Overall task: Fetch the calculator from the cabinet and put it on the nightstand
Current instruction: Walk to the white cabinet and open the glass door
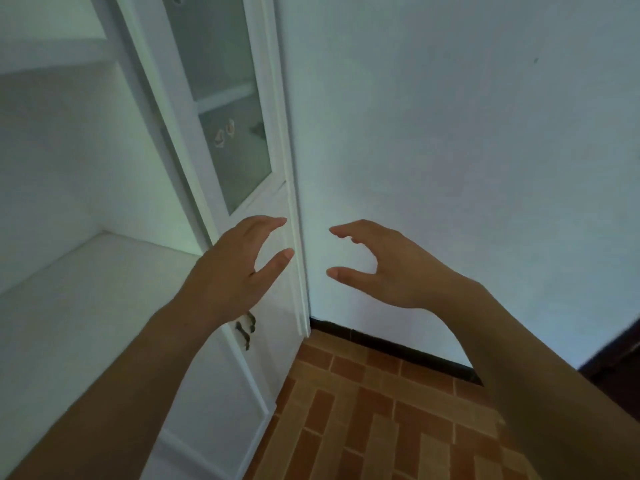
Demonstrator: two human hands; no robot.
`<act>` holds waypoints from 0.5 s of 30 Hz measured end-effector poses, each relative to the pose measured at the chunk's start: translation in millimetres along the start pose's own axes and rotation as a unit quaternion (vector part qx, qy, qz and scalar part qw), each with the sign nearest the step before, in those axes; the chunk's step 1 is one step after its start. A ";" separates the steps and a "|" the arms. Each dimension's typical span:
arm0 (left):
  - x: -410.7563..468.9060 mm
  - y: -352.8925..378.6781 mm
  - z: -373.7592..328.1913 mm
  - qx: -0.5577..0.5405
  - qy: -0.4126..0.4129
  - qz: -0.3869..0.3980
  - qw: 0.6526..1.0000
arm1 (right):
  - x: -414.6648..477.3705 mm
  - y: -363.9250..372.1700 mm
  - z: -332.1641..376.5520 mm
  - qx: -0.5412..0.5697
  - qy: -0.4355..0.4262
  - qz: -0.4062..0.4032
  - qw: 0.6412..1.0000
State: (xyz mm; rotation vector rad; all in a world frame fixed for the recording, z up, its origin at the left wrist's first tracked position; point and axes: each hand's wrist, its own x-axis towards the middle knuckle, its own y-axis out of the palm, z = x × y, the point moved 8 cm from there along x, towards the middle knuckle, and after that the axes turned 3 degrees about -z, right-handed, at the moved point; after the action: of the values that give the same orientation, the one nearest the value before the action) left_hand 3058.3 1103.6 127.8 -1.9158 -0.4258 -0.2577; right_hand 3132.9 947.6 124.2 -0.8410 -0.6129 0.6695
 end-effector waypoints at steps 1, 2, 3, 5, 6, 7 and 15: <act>10.3 -7.4 6.3 0.015 -0.007 -0.012 1.000 | 16.2 -1.6 -0.2 0.002 -0.013 0.005 1.000; 19.9 -16.1 13.1 0.030 -0.013 -0.025 0.999 | 32.6 -2.3 0.9 0.006 -0.026 0.009 1.000; 29.2 -25.6 19.4 0.042 -0.018 -0.037 0.998 | 48.5 -2.5 3.5 0.011 -0.039 0.010 0.999; 45.9 -45.6 32.1 0.062 -0.026 -0.057 0.996 | 79.4 -0.8 11.3 0.020 -0.065 0.011 0.998; 53.0 -54.7 38.7 0.074 -0.028 -0.065 0.995 | 93.9 0.9 16.2 0.025 -0.077 0.011 0.997; 59.4 -62.4 45.0 0.084 -0.031 -0.070 0.994 | 107.7 2.8 21.3 0.031 -0.087 0.012 0.996; 104.7 -107.2 83.2 0.141 -0.030 -0.106 0.984 | 194.5 -3.5 55.8 0.042 -0.151 -0.020 0.988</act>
State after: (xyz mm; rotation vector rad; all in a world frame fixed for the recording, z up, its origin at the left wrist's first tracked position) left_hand 3108.0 1234.4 226.9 -1.6049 -0.6719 -0.2648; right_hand 3218.1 1115.2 199.2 -0.6524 -0.8655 0.7883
